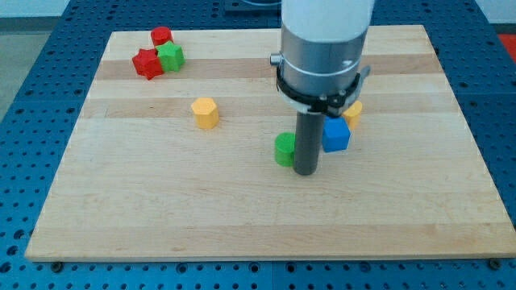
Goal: Push green circle towards yellow hexagon
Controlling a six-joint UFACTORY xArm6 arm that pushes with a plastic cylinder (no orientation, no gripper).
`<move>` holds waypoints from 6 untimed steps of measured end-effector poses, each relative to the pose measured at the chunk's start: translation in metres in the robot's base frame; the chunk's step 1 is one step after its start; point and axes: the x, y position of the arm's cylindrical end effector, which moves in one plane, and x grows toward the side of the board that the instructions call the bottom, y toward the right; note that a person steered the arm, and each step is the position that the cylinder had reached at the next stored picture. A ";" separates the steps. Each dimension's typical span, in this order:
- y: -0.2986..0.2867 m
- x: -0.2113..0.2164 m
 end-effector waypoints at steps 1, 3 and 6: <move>-0.011 -0.024; -0.059 -0.025; -0.078 -0.072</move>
